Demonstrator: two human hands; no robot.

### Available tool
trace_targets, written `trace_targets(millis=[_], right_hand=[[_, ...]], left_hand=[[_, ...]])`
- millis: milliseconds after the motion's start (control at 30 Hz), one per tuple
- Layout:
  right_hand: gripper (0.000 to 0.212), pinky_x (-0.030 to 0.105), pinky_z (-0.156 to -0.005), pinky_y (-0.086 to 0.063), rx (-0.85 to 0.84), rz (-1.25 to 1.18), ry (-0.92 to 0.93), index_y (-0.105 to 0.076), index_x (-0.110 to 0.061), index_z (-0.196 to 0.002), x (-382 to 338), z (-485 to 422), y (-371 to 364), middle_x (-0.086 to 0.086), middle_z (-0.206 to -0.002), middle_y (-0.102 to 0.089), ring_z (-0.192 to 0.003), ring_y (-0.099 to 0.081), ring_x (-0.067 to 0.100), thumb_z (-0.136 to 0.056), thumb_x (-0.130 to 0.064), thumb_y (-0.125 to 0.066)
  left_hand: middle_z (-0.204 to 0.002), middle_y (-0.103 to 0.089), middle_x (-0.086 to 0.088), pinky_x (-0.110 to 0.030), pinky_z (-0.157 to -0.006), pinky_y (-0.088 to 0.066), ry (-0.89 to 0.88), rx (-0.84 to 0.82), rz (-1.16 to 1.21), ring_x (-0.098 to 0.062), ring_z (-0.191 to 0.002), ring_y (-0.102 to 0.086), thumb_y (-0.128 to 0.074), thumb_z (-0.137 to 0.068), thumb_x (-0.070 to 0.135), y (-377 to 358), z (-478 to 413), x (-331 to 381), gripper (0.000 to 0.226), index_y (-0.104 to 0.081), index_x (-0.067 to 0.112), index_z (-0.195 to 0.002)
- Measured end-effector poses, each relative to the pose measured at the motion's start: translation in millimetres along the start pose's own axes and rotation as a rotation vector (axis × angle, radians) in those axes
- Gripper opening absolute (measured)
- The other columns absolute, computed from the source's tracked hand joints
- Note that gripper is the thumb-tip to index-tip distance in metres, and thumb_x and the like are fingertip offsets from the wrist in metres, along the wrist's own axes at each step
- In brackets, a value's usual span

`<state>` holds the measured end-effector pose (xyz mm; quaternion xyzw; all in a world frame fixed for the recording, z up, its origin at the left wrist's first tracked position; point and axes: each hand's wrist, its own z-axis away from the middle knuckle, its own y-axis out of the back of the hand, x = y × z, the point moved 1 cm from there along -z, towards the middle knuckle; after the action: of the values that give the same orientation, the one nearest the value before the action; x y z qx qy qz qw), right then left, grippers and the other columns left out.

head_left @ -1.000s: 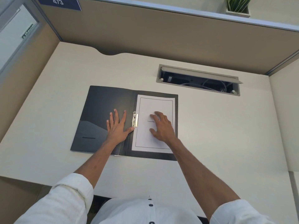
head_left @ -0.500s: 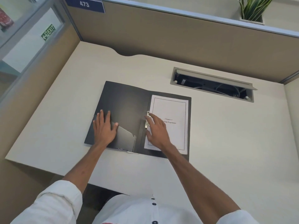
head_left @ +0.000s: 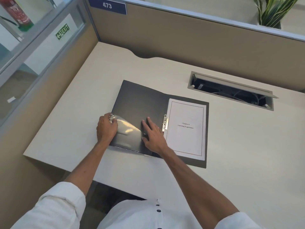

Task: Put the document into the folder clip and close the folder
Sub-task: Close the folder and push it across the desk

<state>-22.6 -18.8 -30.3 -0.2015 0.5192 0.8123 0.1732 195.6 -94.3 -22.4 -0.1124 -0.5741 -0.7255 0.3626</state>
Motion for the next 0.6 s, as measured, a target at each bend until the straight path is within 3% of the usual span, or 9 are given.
trace_targets(millis=[133, 233, 267, 433, 600], right_hand=[[0.086, 0.049, -0.139, -0.022, 0.018, -0.120, -0.039, -0.015, -0.024, -0.177, -4.5, -1.3, 4.3, 0.002, -0.186, -0.001, -0.172, -0.013, 0.030, -0.107, -0.028, -0.064], [0.084, 0.047, -0.139, -0.024, 0.054, -0.225, -0.058, -0.020, -0.022, -0.176, -7.3, -0.1, 11.4, 0.002, -0.185, -0.007, -0.172, -0.015, 0.029, -0.107, -0.025, -0.066], [0.082, 0.046, -0.139, -0.024, 0.072, -0.257, -0.059, -0.022, -0.020, -0.176, -7.6, 0.6, 14.1, 0.003, -0.185, -0.011, -0.171, -0.017, 0.029, -0.107, -0.024, -0.066], [0.073, 0.041, -0.133, -0.037, 0.181, -0.486, -0.058, -0.038, -0.013, -0.169, -5.8, 7.1, 32.9, 0.010, -0.169, -0.041, -0.156, -0.044, 0.024, -0.105, -0.020, -0.071], [0.050, 0.046, -0.123, -0.052, 0.293, -0.868, -0.131, -0.058, -0.016, -0.155, 4.7, 21.7, 55.8, 0.002, -0.153, -0.063, -0.140, -0.063, 0.019, -0.106, -0.024, -0.069]], left_hand=[[-0.128, -0.082, -0.008, -0.044, -0.111, -0.058, 0.016, -0.086, 0.410, -0.029, -0.123, -0.077, -0.062, -0.104, 0.008, 29.7, -9.6, -2.5, 0.035, -0.081, 0.018, -0.132], [-0.116, -0.086, -0.004, -0.029, -0.076, -0.062, -0.010, -0.228, 0.602, -0.009, -0.083, -0.081, -0.055, -0.105, 0.007, 45.2, -8.7, -2.3, 0.044, -0.088, 0.036, -0.112], [-0.121, -0.084, -0.004, -0.027, -0.074, -0.060, -0.023, -0.259, 0.615, -0.009, -0.080, -0.079, -0.053, -0.106, 0.008, 47.3, -6.3, 0.4, 0.046, -0.087, 0.039, -0.112], [-0.128, -0.083, 0.011, -0.037, -0.098, -0.061, -0.117, -0.344, 0.671, -0.010, -0.107, -0.080, -0.053, -0.110, 0.012, 38.5, 20.3, 26.8, 0.046, -0.086, 0.043, -0.117], [-0.124, -0.084, 0.009, -0.026, -0.077, -0.068, -0.270, -0.521, 0.642, -0.012, -0.102, -0.082, -0.052, -0.112, 0.031, 6.0, 60.9, 73.5, 0.035, -0.079, 0.045, -0.130]])
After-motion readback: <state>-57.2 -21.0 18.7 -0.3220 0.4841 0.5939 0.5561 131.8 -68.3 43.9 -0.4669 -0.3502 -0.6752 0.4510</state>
